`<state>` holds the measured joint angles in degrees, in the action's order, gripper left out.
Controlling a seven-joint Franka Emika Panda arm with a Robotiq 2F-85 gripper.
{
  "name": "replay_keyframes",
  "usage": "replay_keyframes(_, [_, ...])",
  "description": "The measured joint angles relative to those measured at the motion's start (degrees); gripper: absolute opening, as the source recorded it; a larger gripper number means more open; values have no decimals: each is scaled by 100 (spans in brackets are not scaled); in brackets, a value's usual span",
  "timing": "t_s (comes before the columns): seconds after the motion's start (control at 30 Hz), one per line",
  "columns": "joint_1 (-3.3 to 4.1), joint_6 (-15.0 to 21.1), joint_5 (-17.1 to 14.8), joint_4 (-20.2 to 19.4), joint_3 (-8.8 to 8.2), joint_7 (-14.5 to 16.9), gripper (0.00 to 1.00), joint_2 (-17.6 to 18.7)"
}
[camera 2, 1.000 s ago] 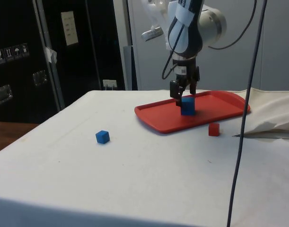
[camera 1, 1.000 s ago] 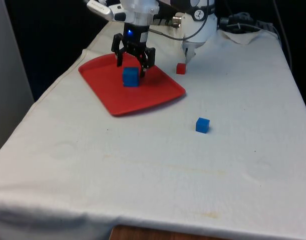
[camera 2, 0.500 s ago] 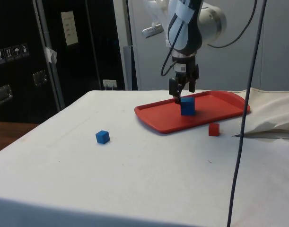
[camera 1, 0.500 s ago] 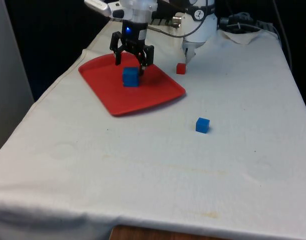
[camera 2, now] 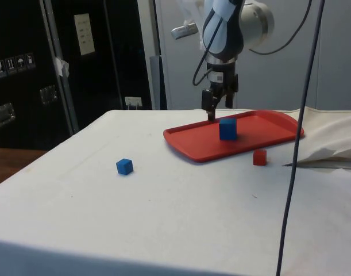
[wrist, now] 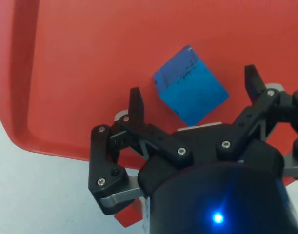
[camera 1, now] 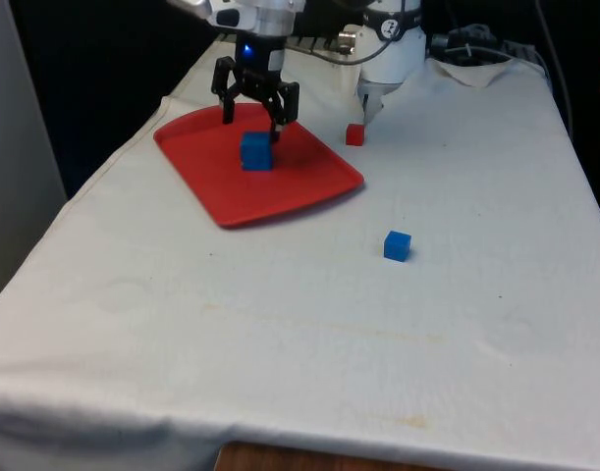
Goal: Pick up the largest block and place it onto the tray.
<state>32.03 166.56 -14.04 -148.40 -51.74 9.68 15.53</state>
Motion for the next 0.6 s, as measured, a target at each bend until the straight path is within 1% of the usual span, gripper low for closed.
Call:
replay_keyframes(0.2, [0,-57,0,132,0,0,100,0])
replay_keyframes(0.33, [0,-241,0,327,0,0,100,0])
replay_keyframes(0.43, [0,-269,0,361,-6,0,100,0])
replay_keyframes(0.6, [6,-464,0,579,-11,0,100,6])
